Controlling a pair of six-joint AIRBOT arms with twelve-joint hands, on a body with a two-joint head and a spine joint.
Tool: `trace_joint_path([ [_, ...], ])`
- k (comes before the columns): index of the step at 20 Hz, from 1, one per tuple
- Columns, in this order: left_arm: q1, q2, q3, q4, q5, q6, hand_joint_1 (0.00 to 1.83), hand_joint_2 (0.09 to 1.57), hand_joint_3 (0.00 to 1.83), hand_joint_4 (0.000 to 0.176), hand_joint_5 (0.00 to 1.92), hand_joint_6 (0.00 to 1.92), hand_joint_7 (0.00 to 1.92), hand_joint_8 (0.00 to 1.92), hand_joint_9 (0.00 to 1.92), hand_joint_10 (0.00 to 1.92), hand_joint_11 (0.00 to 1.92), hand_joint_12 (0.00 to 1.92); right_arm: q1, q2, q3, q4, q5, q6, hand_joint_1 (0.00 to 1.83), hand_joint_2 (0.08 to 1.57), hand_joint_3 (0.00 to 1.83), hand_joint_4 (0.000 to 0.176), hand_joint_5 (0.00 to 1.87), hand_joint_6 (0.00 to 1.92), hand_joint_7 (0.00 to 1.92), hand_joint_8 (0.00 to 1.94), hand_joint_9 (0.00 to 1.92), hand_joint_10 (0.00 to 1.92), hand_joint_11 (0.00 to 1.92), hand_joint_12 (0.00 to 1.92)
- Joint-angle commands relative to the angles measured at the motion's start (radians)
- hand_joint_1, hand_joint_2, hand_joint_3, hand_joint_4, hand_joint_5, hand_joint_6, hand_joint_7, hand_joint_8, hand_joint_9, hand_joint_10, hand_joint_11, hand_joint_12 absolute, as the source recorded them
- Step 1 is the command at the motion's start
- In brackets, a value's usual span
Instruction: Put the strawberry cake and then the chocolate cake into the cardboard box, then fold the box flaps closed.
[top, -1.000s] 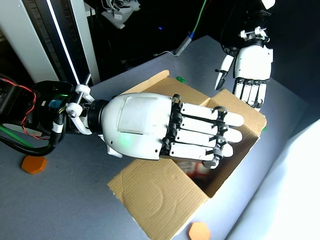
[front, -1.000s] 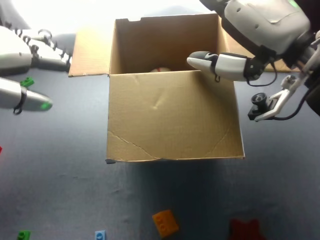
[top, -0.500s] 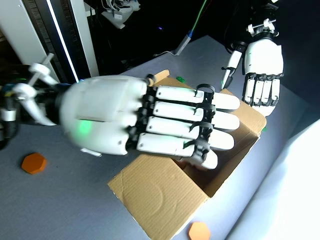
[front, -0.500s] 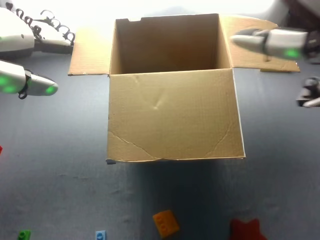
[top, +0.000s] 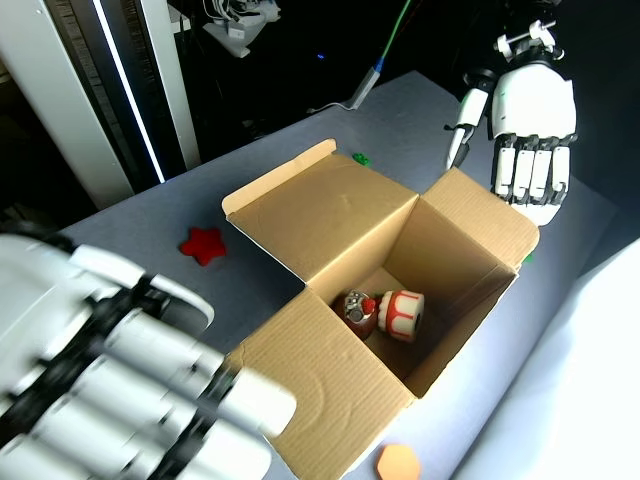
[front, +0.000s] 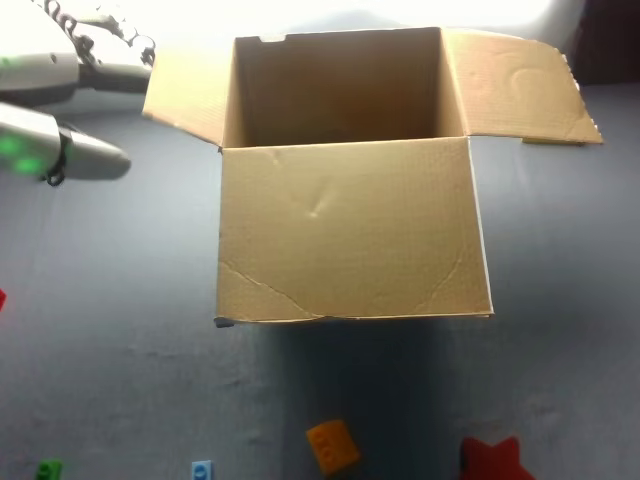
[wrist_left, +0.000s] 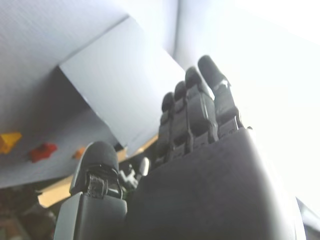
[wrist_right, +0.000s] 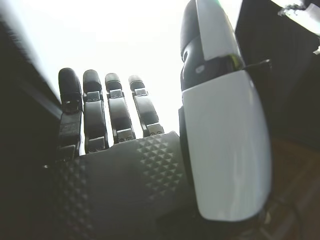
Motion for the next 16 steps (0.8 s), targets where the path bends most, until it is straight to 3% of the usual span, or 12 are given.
trace_joint_path([
  [1, -0.024, 0.008, -0.002, -0.052, -0.034, -0.007, 0.04, 1.39, 0.0, 0.0, 0.19, 0.0, 0.24, 0.0, 0.26, 0.01, 0.0, 0.85, -0.005, 0.015, 0.003, 0.016, 0.122, -0.009, 0.81, 1.04, 0.0, 0.026, 0.0, 0.0, 0.07, 0.0, 0.12, 0.08, 0.0, 0.79],
  [3, -0.04, 0.008, -0.012, -0.026, -0.04, -0.012, 0.09, 1.38, 0.0, 0.0, 0.18, 0.0, 0.23, 0.0, 0.25, 0.0, 0.0, 0.79, -0.041, 0.015, 0.01, 0.075, 0.122, -0.039, 0.77, 1.05, 0.0, 0.009, 0.0, 0.0, 0.12, 0.01, 0.17, 0.1, 0.0, 0.98],
  [4, -0.045, 0.008, -0.017, -0.017, -0.041, -0.016, 0.12, 1.37, 0.0, 0.0, 0.19, 0.0, 0.23, 0.0, 0.25, 0.0, 0.0, 0.79, -0.058, 0.01, 0.014, 0.103, 0.119, -0.052, 0.73, 1.05, 0.0, 0.009, 0.01, 0.0, 0.13, 0.01, 0.18, 0.11, 0.0, 1.07],
  [6, -0.053, 0.007, -0.019, -0.011, -0.049, -0.026, 0.15, 1.36, 0.0, 0.0, 0.18, 0.0, 0.23, 0.0, 0.24, 0.0, 0.0, 0.77, -0.072, -0.007, 0.028, 0.145, 0.099, -0.089, 0.6, 1.06, 0.01, 0.008, 0.04, 0.01, 0.12, 0.0, 0.18, 0.1, 0.0, 1.09],
  [9, -0.047, -0.003, -0.008, 0.022, -0.052, -0.037, 0.15, 1.36, 0.0, 0.0, 0.2, 0.01, 0.23, 0.0, 0.22, 0.0, 0.0, 0.74, -0.082, -0.036, 0.048, 0.183, 0.04, -0.16, 0.48, 1.12, 0.02, 0.0, 0.03, 0.0, 0.09, 0.0, 0.14, 0.09, 0.0, 0.97],
  [13, -0.062, -0.01, 0.014, 0.048, -0.052, -0.047, 0.17, 1.34, 0.0, 0.0, 0.21, 0.0, 0.25, 0.0, 0.24, 0.0, 0.0, 0.73, -0.097, -0.05, 0.052, 0.144, -0.067, -0.147, 0.37, 1.16, 0.01, 0.0, 0.02, 0.0, 0.09, 0.0, 0.15, 0.11, 0.0, 0.96],
  [16, -0.11, -0.026, 0.041, 0.08, -0.06, -0.055, 0.13, 1.35, 0.0, 0.0, 0.21, 0.01, 0.24, 0.0, 0.25, 0.0, 0.0, 0.74, -0.105, -0.072, 0.049, -0.077, -0.111, -0.077, 0.41, 1.14, 0.0, 0.0, 0.0, 0.0, 0.09, 0.0, 0.12, 0.15, 0.0, 0.88],
])
